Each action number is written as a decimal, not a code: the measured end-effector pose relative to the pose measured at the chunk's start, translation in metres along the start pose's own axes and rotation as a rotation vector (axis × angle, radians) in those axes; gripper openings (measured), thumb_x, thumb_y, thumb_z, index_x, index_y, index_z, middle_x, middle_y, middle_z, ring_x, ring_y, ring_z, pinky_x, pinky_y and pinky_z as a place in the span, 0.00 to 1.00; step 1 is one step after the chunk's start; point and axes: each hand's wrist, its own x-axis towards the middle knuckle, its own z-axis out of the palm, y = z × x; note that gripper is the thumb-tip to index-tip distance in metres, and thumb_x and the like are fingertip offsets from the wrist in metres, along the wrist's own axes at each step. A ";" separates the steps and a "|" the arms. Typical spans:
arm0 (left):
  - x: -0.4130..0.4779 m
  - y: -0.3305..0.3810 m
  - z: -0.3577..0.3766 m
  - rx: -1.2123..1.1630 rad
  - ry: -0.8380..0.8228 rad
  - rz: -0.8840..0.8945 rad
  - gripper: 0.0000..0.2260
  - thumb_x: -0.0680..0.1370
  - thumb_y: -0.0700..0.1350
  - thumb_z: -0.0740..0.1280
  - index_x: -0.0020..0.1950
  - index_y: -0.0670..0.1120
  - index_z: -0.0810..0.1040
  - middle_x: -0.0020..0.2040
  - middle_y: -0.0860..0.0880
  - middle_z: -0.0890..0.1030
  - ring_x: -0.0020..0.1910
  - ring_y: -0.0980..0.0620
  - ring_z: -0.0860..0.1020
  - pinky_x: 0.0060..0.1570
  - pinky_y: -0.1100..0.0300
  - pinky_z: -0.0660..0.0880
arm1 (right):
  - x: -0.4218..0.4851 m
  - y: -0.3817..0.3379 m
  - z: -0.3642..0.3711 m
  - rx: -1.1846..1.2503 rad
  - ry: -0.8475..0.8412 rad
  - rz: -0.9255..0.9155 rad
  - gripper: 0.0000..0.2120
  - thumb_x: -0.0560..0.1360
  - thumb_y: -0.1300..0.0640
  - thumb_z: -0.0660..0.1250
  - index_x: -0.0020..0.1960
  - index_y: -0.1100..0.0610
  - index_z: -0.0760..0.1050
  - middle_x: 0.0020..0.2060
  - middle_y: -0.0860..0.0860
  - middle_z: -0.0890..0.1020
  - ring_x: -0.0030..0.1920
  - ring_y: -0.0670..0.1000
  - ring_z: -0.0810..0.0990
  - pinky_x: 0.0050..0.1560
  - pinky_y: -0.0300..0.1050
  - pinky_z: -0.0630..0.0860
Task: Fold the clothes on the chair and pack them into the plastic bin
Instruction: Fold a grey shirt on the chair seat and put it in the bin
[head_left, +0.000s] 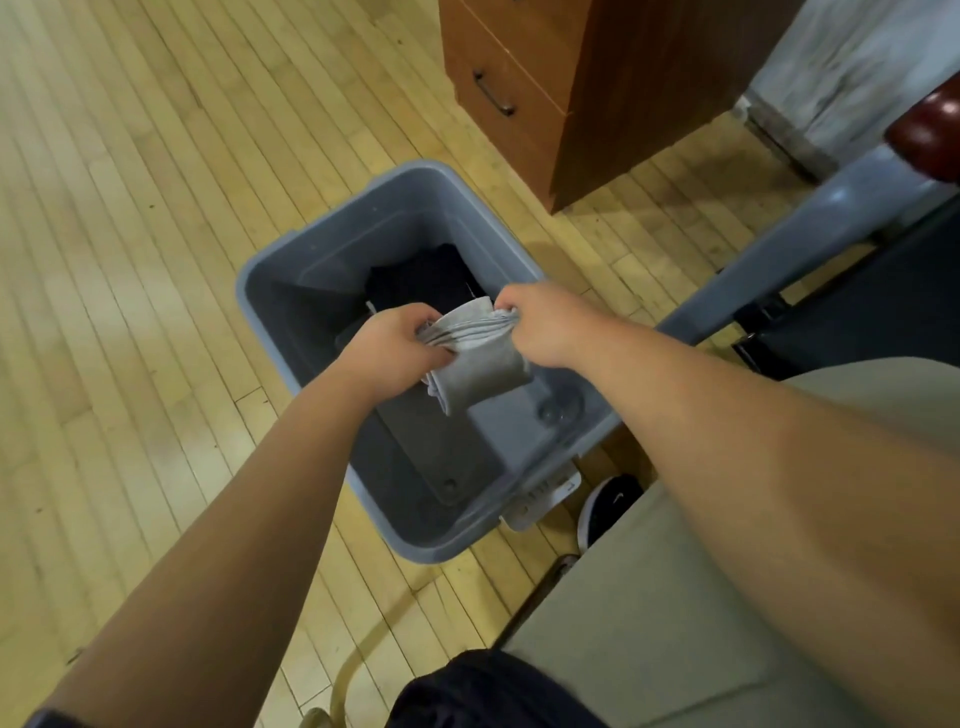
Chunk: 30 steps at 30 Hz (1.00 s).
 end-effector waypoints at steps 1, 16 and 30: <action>0.002 -0.001 0.000 -0.011 0.003 0.000 0.06 0.75 0.45 0.75 0.50 0.53 0.81 0.42 0.50 0.84 0.43 0.50 0.84 0.49 0.45 0.83 | 0.001 0.001 0.000 0.019 0.008 0.001 0.23 0.78 0.65 0.59 0.67 0.46 0.77 0.58 0.53 0.81 0.54 0.58 0.80 0.57 0.57 0.81; 0.014 -0.011 0.055 -0.030 -0.045 -0.137 0.14 0.79 0.51 0.73 0.61 0.49 0.77 0.51 0.49 0.82 0.47 0.48 0.82 0.47 0.51 0.81 | 0.007 0.023 0.004 0.040 -0.052 0.067 0.27 0.81 0.64 0.59 0.79 0.50 0.68 0.73 0.56 0.74 0.63 0.57 0.77 0.57 0.49 0.77; 0.015 0.007 0.052 0.036 -0.172 -0.136 0.07 0.80 0.46 0.67 0.48 0.44 0.79 0.49 0.47 0.84 0.42 0.55 0.83 0.51 0.52 0.81 | 0.010 0.025 -0.006 0.000 -0.098 0.155 0.19 0.80 0.66 0.62 0.68 0.64 0.80 0.63 0.62 0.83 0.64 0.62 0.82 0.66 0.59 0.80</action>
